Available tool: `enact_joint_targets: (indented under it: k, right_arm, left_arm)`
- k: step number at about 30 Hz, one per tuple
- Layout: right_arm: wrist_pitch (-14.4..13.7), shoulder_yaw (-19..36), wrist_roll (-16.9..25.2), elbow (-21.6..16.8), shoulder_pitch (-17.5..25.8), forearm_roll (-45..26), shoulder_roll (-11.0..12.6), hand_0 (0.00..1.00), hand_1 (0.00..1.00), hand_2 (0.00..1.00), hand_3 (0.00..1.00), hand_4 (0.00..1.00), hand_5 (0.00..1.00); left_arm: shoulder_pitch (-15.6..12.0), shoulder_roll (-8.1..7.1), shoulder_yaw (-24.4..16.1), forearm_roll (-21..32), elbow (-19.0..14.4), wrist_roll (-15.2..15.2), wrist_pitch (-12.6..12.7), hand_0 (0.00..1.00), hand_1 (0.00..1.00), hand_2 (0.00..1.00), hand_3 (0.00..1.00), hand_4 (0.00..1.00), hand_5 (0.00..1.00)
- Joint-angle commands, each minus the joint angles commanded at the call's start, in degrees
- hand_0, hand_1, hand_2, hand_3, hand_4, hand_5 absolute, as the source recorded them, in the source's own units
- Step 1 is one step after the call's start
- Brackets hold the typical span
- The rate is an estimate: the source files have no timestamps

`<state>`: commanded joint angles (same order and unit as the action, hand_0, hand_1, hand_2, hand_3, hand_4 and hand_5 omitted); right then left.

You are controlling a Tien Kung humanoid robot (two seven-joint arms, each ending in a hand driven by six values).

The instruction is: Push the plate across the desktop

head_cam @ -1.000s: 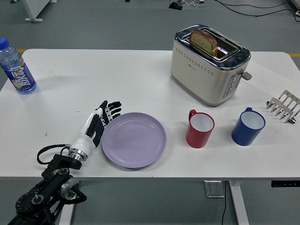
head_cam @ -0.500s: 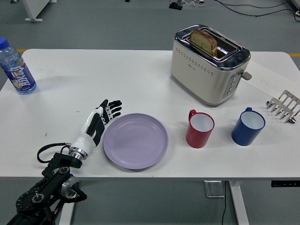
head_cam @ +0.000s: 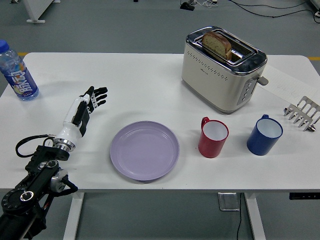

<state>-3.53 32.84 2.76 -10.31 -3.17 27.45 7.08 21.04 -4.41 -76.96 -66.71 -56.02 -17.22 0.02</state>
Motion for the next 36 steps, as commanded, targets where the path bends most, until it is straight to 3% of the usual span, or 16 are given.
enact_joint_targets:
  k: [6,7,13,19,26,32,36]
  right_arm:
    - [-0.03,0.19,0.09,0.00,-0.03,-0.14,-0.06,0.704,0.720,0.786,0.737,0.335,0.261]
    - [-0.05,0.33,0.08,0.00,-0.05,-0.08,-0.09,0.704,0.720,0.786,0.737,0.335,0.261]
    - [-0.11,0.69,0.06,0.00,-0.07,0.05,-0.15,0.703,0.720,0.786,0.737,0.335,0.263]
    - [-0.17,0.28,0.05,0.00,-0.08,-0.29,-0.21,0.703,0.720,0.786,0.736,0.335,0.264]
    - [-0.24,0.30,-0.07,0.00,-0.16,-0.19,-0.32,0.705,0.720,0.786,0.736,0.335,0.264]
    - [-0.31,-1.04,0.05,0.00,-0.24,-1.16,-0.33,0.706,0.720,0.786,0.735,0.334,0.263]
    - [-0.33,-2.05,0.08,0.00,-0.30,-1.85,-0.34,0.705,0.719,0.785,0.735,0.333,0.265]
  left_arm:
    - [0.51,-3.29,-5.99,0.74,-2.13,1.57,-1.04,0.740,0.783,0.756,0.682,0.529,0.998]
    - [0.69,-4.69,-7.72,1.33,-2.86,2.09,-1.34,0.740,0.783,0.756,0.682,0.529,0.998]
    - [0.30,-9.71,-13.37,2.86,-4.65,3.98,-2.67,0.720,0.776,0.749,0.677,0.535,0.998]
    - [-0.98,-12.45,-18.47,3.24,-4.80,5.31,-5.09,0.735,0.788,0.763,0.696,0.550,0.998]
    - [-3.24,-12.33,-23.01,6.67,-5.19,5.48,-6.50,0.754,0.805,0.792,0.710,0.555,0.998]
    - [-5.62,-10.83,-24.69,12.56,-6.52,7.60,-8.08,0.754,0.799,0.786,0.711,0.550,0.998]
    - [-6.85,-8.76,-24.98,17.12,-6.72,9.45,-10.06,0.739,0.804,0.794,0.717,0.547,0.998]
